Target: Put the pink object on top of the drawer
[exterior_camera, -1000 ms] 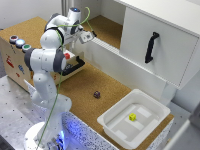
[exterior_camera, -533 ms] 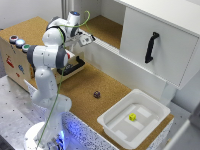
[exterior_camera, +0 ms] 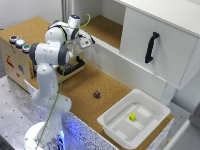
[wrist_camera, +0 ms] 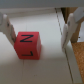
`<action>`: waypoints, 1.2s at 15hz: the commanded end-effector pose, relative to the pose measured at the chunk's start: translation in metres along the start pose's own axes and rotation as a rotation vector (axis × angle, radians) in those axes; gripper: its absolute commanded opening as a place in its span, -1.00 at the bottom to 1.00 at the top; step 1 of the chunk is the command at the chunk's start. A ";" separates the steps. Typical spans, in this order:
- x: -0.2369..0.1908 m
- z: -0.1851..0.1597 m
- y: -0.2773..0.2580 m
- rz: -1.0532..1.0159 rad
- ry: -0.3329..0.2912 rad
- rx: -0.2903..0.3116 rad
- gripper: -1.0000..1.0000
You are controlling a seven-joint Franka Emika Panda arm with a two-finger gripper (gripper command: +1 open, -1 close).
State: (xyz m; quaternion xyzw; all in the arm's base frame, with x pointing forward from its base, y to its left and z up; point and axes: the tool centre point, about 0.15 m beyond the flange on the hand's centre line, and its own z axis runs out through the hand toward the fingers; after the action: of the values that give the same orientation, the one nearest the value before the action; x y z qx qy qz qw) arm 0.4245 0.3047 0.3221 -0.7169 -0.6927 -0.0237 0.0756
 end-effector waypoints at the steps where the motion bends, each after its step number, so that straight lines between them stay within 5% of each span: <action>1: -0.007 -0.004 -0.005 0.018 -0.065 0.032 -1.00; 6: -0.014 -0.012 -0.011 0.052 -0.047 0.007 -1.00; 13: -0.023 -0.076 -0.002 0.081 0.095 -0.122 -1.00; 18: -0.016 -0.117 -0.005 -0.018 0.055 -0.164 -1.00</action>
State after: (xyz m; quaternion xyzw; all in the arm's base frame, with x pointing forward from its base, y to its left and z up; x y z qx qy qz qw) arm 0.4276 0.2781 0.3964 -0.7390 -0.6671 -0.0784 0.0520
